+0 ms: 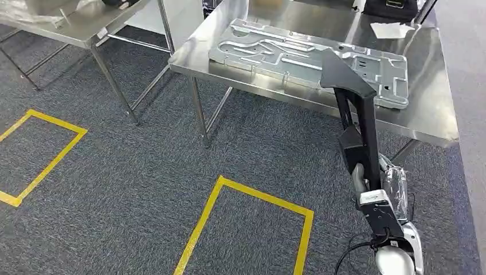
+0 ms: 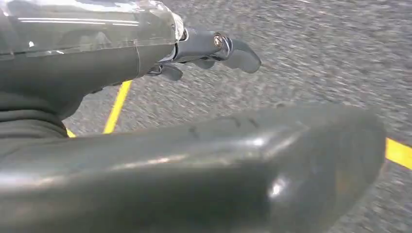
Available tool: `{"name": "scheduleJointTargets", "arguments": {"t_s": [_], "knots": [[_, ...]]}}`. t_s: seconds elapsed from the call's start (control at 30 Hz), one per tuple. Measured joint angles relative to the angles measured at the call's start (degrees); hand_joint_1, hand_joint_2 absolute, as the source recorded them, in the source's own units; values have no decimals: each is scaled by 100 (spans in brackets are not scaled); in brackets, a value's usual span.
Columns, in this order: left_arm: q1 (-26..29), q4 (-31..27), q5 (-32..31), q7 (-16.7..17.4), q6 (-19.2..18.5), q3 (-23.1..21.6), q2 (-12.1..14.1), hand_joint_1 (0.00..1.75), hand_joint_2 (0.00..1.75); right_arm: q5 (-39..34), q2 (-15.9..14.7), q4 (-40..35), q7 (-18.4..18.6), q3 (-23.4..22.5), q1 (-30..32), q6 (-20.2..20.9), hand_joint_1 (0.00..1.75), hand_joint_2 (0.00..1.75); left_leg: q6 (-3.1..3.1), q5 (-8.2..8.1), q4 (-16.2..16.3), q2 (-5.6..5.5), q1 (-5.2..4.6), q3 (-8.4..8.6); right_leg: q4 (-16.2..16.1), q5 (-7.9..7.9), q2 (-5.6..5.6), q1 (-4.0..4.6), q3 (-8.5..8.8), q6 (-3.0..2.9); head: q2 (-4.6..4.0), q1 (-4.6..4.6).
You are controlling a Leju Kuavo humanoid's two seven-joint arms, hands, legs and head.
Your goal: Take the parts from the cabinet and place them on the table.
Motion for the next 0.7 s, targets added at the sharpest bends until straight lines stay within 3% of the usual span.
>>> {"name": "scheduleJointTargets", "arguments": {"t_s": [0.07, 0.1, 0.13, 0.17, 0.2, 0.27, 0.3, 0.33, 0.37, 0.4, 0.43, 0.47, 0.5, 0.53, 0.57, 0.63, 0.7], "knots": [[14, 4, 7, 0, 0, -2, 2, 0, 0, 2, -4, 15, 0, -9, 39, 9, 175, 175, -56, -220, 57, 0, -9, 229, -642, 1332, -61, -9, -72, -35, 0, -2], [5, 2, 7, -4, -4, -4, 2, 0, 0, 2, -7, 20, 18, -15, 31, 22, 175, 175, -110, -289, 21, -25, -17, 213, -545, 1141, -68, 36, -29, -112, 0, 11], [-16, -2, 7, 0, -13, -11, 0, 0, 0, 17, -6, 2, 13, -20, 57, 20, 175, 175, -165, -362, -30, -14, -18, 286, -541, 1161, -20, 59, 6, -167, 0, 4], [-18, -4, 0, -2, -15, -15, 0, 0, 0, 22, -7, -7, 13, -20, 37, 20, 175, 175, -207, -301, 20, -4, -11, 367, -588, 1087, -18, 49, 58, -228, 0, 15], [-46, -4, -4, -2, -24, -31, 0, 0, 0, 22, -9, -35, 9, -24, -7, 13, 175, 175, -239, -184, 182, -4, -7, 318, -609, 1040, 4, 53, 149, -273, 0, 13], [-50, -4, -9, -2, -37, -46, -2, 0, 0, 17, -9, -81, -18, -37, -1, -39, 175, 175, -275, -9, 929, 51, 16, -98, -706, 937, 0, 30, 360, -348, 0, 11], [-62, -6, -13, -2, -44, -57, -6, 0, 0, 5, -9, -105, -35, -52, -10, -61, 175, 175, -286, -71, 1317, 61, 19, -383, -726, 879, -5, 33, 445, -374, 0, 11], [-64, -7, -13, 0, -52, -68, -9, 0, 0, -42, -9, -125, -57, -59, -8, -68, 175, 175, -303, -270, 1640, 69, 19, -674, -736, 803, -1, 37, 537, -378, 0, 11], [-59, -7, -13, 0, -55, -74, -9, 0, 0, -87, -9, -168, -91, -63, -1, -70, 175, 175, -295, -579, 1833, 70, 18, -932, -737, 716, 10, 39, 642, -384, 0, 11], [-48, -7, -13, 2, -59, -79, -9, 0, 0, -125, -9, -208, -129, -68, 4, -81, 175, 175, -291, -828, 1861, 70, 18, -1108, -737, 627, 27, 39, 751, -381, 0, 11], [-44, -7, -13, 4, -74, -83, -9, 0, 0, -162, -9, -254, -151, -83, 3, -105, 175, 175, -282, -935, 1770, 72, 18, -1217, -738, 540, 40, 37, 860, -375, 0, 11], [-29, -4, -13, 9, -90, -85, -7, 0, 0, -199, -15, -299, -170, -98, 1, -120, 175, 175, -262, -865, 1549, 73, 18, -1262, -740, 456, 48, 34, 982, -365, 0, 11], [-13, -4, -17, 9, -98, -87, -7, 0, 0, -234, -37, -347, -181, -105, -3, -133, 175, 175, -251, -587, 1222, 75, 17, -1258, -742, 366, 51, 32, 1106, -350, 0, 11], [0, -4, -22, 11, -109, -90, -4, 0, 0, -256, -50, -387, -192, -107, -12, -151, 175, 175, -234, -40, 819, 85, 14, -1245, -748, 270, 47, 33, 1216, -330, 0, 11], [36, 0, -26, 20, -118, -92, 0, 0, 0, -293, -92, -422, -201, -118, -31, -173, 175, 175, -182, 748, 495, 115, 0, -1273, -756, 180, 51, 38, 1286, -304, -2, 13], [14, -2, -48, 22, -146, -107, -6, 0, 0, -343, -170, -526, -201, -135, -78, -212, 175, 175, -140, 653, 502, 102, -46, -1200, -813, 41, 76, 72, 1411, -204, 0, 13], [-5, -7, -59, 24, -153, -127, -15, 0, 0, -369, -295, -679, -208, -153, -152, -256, 175, 175, -54, 620, 421, 74, -29, -1093, -718, 170, 74, 72, 1486, -106, 0, 11]]}}
